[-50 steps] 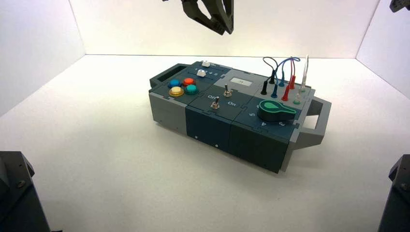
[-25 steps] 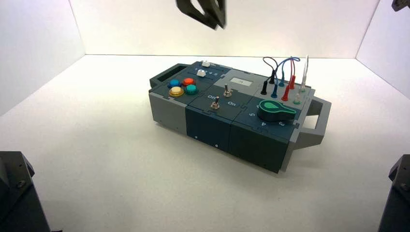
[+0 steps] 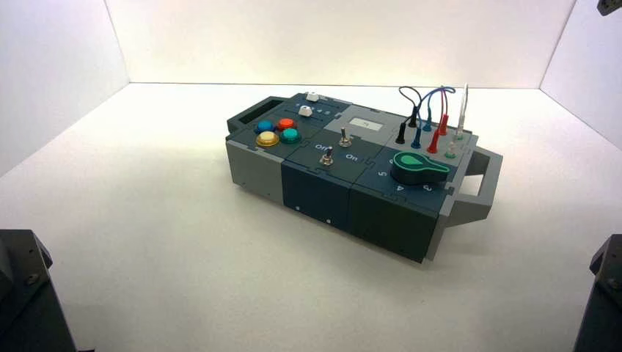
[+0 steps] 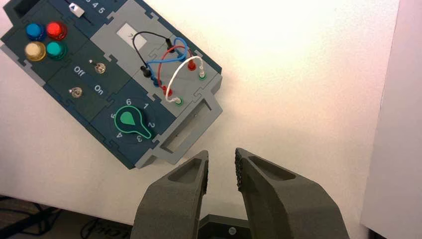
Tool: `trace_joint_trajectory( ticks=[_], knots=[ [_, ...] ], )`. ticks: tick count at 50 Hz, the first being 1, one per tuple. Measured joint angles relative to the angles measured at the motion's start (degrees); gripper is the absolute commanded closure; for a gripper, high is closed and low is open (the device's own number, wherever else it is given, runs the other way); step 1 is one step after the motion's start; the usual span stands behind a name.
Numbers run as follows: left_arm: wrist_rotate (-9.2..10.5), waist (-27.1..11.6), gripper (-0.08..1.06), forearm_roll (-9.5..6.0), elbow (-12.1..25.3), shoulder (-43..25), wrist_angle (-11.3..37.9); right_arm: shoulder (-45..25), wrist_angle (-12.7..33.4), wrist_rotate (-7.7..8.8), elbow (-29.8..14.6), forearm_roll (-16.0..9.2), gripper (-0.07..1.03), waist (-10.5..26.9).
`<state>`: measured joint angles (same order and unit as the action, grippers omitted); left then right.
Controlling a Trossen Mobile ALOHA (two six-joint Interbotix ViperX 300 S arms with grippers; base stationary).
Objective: Move the left gripper to the left.
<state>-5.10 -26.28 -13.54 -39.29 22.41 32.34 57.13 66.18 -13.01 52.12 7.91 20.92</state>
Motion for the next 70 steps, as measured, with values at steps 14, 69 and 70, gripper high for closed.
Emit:
trace_joint_trajectory(
  ticks=[14, 69, 70],
  knots=[
    [0.00, 10.6, 0.73, 3.08, -4.4, 13.3, 3.5, 0.1, 0.1, 0.00, 0.0, 0.0, 0.65, -0.1],
    [0.70, 35.0, 0.73, 12.83, -12.0, 36.1, 8.7, 4.8, 4.2, 2.90, -0.3, 0.0, 0.65, 0.0],
    [0.70, 35.0, 0.73, 12.83, -12.0, 36.1, 8.7, 4.9, 4.2, 2.99, -0.4, 0.0, 0.65, 0.0]
  ],
)
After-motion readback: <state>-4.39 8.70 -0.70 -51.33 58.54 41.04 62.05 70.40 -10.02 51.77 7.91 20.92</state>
